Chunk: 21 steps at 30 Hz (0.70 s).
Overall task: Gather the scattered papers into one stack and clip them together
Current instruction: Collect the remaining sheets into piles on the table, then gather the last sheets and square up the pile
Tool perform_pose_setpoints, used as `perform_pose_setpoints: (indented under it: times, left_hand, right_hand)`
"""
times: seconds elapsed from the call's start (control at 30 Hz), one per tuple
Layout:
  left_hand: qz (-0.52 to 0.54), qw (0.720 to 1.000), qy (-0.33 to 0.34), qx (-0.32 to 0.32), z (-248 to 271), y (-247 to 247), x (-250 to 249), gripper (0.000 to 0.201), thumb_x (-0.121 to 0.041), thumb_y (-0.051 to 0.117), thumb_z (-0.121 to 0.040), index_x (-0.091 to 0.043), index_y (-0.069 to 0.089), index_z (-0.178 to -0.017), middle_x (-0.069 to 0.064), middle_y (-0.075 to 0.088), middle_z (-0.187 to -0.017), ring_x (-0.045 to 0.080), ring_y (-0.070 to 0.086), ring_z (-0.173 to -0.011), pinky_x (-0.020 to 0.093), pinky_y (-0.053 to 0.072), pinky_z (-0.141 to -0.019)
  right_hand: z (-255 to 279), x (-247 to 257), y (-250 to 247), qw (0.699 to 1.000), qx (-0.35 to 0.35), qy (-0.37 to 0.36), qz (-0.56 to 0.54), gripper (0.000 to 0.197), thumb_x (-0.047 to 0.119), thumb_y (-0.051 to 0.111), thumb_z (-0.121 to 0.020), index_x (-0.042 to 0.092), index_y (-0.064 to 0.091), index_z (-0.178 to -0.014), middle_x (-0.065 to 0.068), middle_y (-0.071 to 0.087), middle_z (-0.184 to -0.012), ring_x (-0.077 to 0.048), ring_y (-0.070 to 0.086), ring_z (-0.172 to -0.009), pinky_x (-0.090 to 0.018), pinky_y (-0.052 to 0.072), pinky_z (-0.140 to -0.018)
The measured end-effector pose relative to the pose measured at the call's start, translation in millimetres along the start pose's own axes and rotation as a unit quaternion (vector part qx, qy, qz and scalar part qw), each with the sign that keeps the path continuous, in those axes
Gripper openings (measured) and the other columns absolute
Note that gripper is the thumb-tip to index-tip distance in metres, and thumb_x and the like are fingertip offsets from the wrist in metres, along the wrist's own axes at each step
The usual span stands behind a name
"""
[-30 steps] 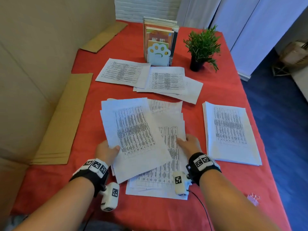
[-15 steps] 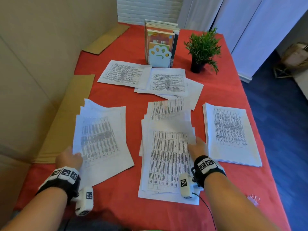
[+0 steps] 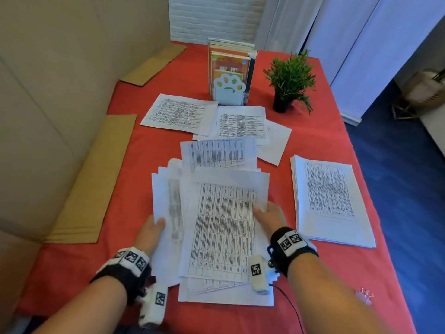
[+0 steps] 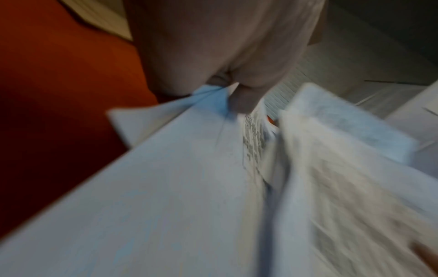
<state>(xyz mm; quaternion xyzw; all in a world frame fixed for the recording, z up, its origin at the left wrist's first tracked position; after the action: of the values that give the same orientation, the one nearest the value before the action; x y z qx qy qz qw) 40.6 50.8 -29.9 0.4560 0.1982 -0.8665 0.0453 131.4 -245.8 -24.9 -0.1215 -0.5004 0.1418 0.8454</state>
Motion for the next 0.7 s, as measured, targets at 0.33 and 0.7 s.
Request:
perform_pose_setpoints:
  times: [0.33,0.7]
  left_hand:
    - [-0.177,0.98,-0.028,0.09,-3,26,-16,0.031,-0.01,0.06,-0.086,-0.01,0.046,-0.114,0.01,0.061,-0.111,0.024,0.058,-0.093,0.036,0.052,-0.084]
    - [-0.362,0.921,0.141,-0.013,-96,-12,-83,0.055,-0.026,0.058,-0.087,-0.014,0.043,-0.138,0.012,0.044,-0.142,0.026,0.043,-0.13,0.034,0.033,-0.11]
  right_hand:
    - [-13,39,19,0.951,-0.043,-0.048,0.304,0.057,0.005,0.05,-0.081,0.016,0.039,-0.135,-0.01,0.045,-0.129,-0.033,0.049,-0.116,-0.044,0.044,-0.097]
    - [-107,126,38,0.836,-0.02,-0.213,0.505,0.045,0.011,0.05,-0.086,0.018,0.051,-0.131,-0.005,0.028,-0.153,-0.028,0.028,-0.139,-0.047,0.034,-0.106]
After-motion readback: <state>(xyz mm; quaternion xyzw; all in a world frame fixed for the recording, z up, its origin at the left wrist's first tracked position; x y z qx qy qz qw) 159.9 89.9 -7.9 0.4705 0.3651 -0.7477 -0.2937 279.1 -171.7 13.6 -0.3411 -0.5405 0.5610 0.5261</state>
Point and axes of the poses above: each hand's wrist, its own z-axis away from the middle knuckle, its own y-axis out of the palm, x = y × z, the point moved 3 cm from there along -z, towards the middle knuckle
